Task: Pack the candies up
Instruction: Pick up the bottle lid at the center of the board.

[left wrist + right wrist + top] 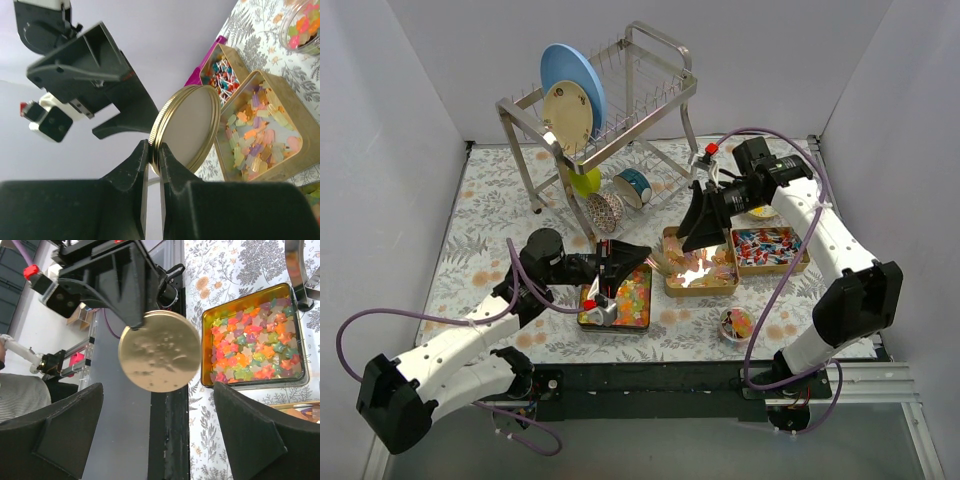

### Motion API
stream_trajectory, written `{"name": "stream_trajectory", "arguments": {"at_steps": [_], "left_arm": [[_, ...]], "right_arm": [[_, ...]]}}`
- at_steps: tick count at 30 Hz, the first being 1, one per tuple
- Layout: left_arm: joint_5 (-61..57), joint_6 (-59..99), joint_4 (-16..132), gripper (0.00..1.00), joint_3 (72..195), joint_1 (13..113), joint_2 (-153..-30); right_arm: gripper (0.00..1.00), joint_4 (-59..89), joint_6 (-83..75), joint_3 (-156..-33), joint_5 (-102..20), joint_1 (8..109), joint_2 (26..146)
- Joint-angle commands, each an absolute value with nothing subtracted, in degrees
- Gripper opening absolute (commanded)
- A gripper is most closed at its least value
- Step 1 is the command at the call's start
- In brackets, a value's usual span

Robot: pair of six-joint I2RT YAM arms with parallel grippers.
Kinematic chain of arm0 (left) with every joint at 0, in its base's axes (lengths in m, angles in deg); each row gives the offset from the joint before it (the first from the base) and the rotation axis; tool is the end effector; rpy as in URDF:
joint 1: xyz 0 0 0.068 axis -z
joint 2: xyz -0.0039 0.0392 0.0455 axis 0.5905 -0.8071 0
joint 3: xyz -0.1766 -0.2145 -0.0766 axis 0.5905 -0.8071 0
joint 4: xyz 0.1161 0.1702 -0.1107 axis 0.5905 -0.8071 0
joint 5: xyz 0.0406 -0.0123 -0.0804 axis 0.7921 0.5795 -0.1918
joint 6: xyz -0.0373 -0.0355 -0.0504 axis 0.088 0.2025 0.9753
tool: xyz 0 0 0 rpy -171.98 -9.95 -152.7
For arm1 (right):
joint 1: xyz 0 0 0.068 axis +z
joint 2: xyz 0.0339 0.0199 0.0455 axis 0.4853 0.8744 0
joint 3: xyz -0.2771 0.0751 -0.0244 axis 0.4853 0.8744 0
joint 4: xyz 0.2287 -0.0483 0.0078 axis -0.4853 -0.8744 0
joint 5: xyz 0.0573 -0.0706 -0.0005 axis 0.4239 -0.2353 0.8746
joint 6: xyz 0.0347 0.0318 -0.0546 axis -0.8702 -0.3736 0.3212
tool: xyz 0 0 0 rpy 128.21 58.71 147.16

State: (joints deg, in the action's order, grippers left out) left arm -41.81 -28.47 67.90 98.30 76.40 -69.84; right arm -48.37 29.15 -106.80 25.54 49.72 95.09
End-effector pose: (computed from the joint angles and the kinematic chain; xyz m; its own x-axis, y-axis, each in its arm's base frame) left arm 0.1181 -0.1580 0.3257 0.5546 0.0598 -0.8300 0.8317 -0.0087 0.5551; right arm 0.2369 0.1506 0.3639 -0.5587 -0.3406 -0.7562 -0.7958 -0.0366 0.6044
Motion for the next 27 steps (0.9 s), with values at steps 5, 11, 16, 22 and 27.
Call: {"name": "stream_trajectory", "arguments": {"at_steps": [5,11,16,22,27], "left_arm": [[-44.5,-28.2,68.7,0.07,100.4,79.3,-68.4],[-43.6,-27.8,69.3,0.08,101.0,81.0,-68.9],[-42.4,-28.0,70.8,0.09,101.4,82.2,-69.8],[-41.0,-28.5,72.2,0.10,100.9,82.7,-70.4],[-39.0,-29.1,72.6,0.10,100.2,82.7,-70.7]], "right_arm": [[0.98,-52.0,39.3,-109.6,22.0,54.2,96.4],[0.98,-54.3,44.5,-108.8,24.9,55.8,95.7],[0.98,-56.3,46.7,-108.6,25.5,58.2,95.8],[0.98,-59.1,49.5,-110.6,26.6,58.7,97.2],[0.98,-59.5,48.8,-111.8,26.5,59.3,97.1]]}}
